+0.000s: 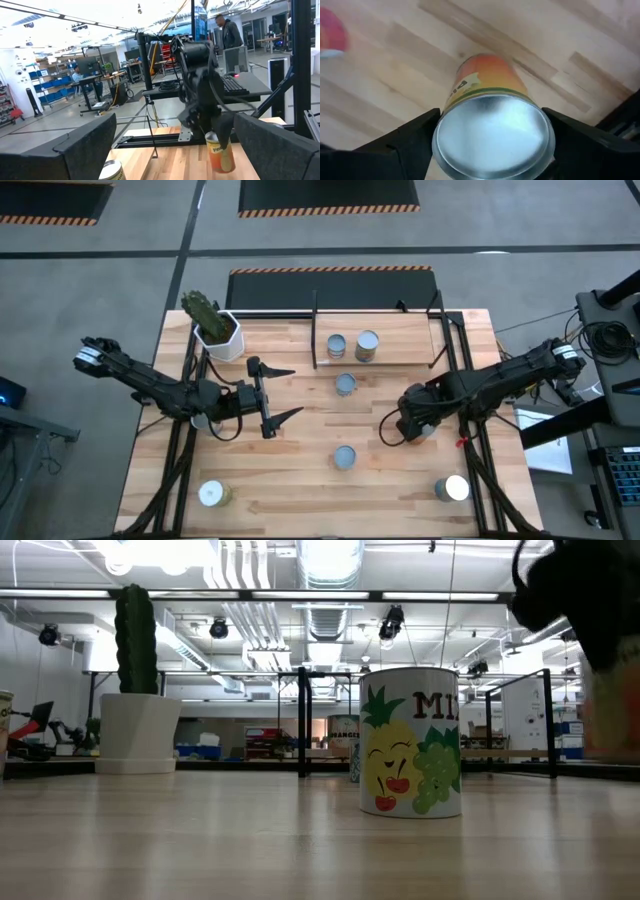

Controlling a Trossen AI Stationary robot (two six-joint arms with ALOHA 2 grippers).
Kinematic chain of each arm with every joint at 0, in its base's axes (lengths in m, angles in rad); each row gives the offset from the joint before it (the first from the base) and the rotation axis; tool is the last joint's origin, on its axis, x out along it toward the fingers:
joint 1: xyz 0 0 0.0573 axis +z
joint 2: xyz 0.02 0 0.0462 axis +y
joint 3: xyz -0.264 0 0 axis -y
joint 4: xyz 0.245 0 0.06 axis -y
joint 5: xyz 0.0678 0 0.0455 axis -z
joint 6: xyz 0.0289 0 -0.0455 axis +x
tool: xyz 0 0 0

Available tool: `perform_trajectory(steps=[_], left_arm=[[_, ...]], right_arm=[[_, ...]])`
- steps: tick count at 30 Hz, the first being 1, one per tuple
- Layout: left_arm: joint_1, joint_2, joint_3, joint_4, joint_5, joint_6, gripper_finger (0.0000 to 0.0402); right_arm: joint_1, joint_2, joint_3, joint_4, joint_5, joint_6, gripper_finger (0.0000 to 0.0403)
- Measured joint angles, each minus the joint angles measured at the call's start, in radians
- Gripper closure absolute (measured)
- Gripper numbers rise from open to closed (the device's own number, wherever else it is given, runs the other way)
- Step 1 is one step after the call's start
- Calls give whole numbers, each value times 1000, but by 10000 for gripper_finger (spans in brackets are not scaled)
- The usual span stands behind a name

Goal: Pick and place cans onto a shelf
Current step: Put the canned pineapples on the shelf

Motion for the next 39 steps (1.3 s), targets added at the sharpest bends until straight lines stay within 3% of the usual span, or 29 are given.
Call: perform_trajectory(steps=[9, 17, 29, 39], left_arm=[[0, 0, 0, 6, 4, 0, 15], [0, 0, 0, 9, 4, 0, 15], [0, 0, 0, 30, -2, 0, 15], [0, 0, 0, 30, -1, 4, 15]], right_arm=[[-88, 2, 238, -145, 163, -123, 78], [-221, 2, 341, -168, 255, -290, 78], [-609, 18, 349, -164, 243, -672, 78], [-862, 232, 447, -160, 237, -1052, 78]])
